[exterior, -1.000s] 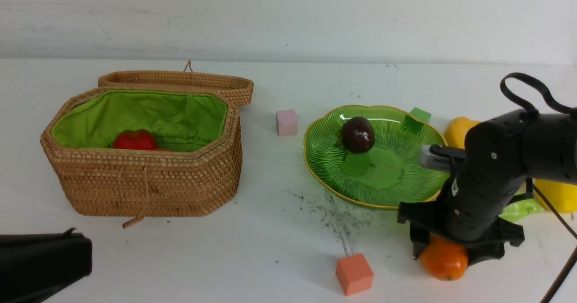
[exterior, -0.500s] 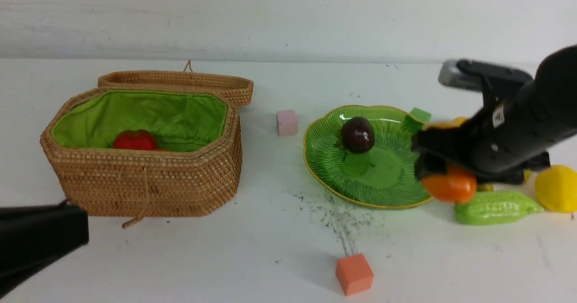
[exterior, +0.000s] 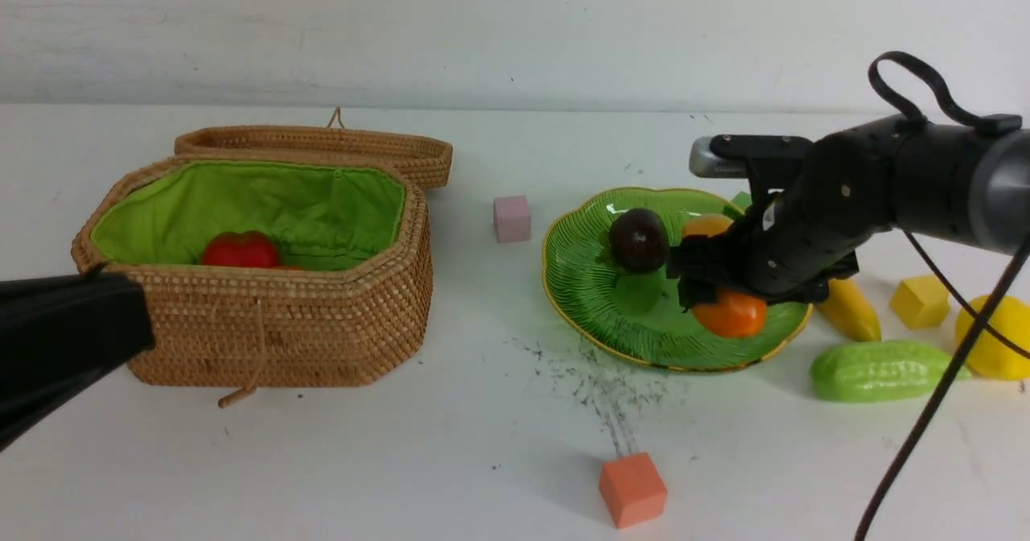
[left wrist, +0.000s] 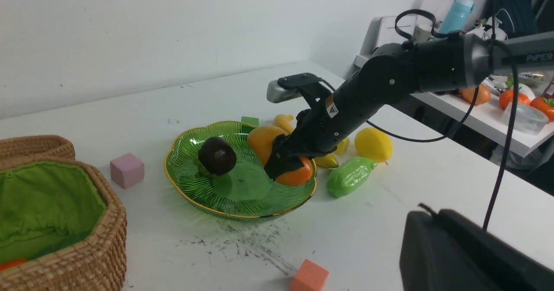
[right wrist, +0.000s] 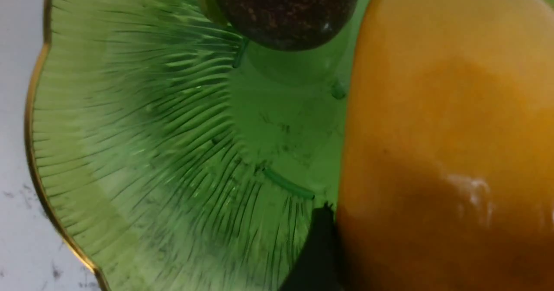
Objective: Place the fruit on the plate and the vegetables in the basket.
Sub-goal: Use the right arm to grab a mango and put it into the right plate, then take a chayote with your right arm and place it on the basket on the left.
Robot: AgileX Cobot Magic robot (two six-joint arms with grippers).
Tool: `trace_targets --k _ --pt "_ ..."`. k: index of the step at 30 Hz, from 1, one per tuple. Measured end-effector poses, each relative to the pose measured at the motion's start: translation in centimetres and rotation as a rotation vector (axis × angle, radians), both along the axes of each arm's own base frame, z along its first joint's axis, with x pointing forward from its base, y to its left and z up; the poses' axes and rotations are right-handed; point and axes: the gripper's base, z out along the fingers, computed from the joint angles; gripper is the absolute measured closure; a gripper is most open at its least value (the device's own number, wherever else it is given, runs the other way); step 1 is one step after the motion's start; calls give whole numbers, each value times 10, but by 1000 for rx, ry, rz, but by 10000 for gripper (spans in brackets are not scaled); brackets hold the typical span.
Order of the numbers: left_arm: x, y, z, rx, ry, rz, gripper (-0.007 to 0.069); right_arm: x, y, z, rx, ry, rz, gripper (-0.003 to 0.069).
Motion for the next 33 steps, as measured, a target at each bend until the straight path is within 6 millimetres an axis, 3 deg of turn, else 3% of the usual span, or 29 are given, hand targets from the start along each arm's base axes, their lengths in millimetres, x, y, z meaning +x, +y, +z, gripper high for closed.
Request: trace_targets --k 4,8,9,10,11,13,16,20,24,30,33 --pt "0 0 0 -2 5 -1 638 1 0 7 1 -18 4 -18" --pt "0 0 0 -3 10 -3 638 -9 -5 41 -45 -12 36 26" --pt "0 0 0 -3 10 -3 638 -9 -5 41 -49 -16 41 26" --pt "0 0 -1 -3 13 -4 638 -20 -11 67 -115 -18 101 80" --pt "0 0 -1 -3 13 -4 638 -20 -11 67 -124 -20 111 85" --pt "-1 0 -1 -6 17 -6 638 -41 -23 97 -276 -15 253 176" --pt "-1 0 -1 -8 19 -6 638 -67 -42 117 -435 81 413 293" --pt "-1 0 -1 -8 19 -6 637 -76 -63 118 -432 192 500 381" --pt "-1 0 -1 -4 19 -6 637 -71 -81 115 -345 196 504 393" --pt "-1 0 -4 17 39 -2 634 -60 -106 91 -319 209 536 274" --pt "-1 0 -6 32 54 1 634 -54 -112 56 -356 265 611 134"
